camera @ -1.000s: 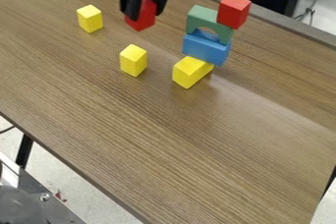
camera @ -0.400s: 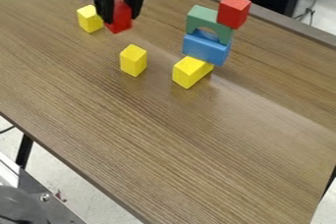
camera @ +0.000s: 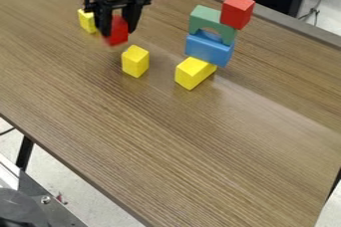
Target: Put red block from arch to left side.
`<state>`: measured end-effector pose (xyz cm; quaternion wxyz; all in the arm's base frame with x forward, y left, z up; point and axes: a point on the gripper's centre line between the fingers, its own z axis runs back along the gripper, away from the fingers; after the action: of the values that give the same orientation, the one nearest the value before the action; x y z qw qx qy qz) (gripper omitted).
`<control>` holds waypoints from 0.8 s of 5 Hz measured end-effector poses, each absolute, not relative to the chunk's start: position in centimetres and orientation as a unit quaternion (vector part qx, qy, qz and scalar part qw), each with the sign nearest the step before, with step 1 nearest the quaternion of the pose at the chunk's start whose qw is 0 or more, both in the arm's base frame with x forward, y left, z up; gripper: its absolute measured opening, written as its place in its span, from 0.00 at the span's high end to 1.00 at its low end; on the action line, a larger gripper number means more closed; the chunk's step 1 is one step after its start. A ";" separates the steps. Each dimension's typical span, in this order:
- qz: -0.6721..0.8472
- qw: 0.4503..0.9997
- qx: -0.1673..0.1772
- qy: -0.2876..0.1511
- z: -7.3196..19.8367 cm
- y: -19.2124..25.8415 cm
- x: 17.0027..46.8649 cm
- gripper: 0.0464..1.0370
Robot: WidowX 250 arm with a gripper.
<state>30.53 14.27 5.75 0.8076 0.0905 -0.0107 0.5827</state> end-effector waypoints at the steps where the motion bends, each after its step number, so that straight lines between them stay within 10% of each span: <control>1: 0.590 0.802 0.093 0.002 4.7 14.9 30.2 0.45; 4: 0.609 0.787 0.095 0.013 4.2 15.5 30.3 0.04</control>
<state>30.31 15.45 4.21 0.7871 0.0950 0.0131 0.6093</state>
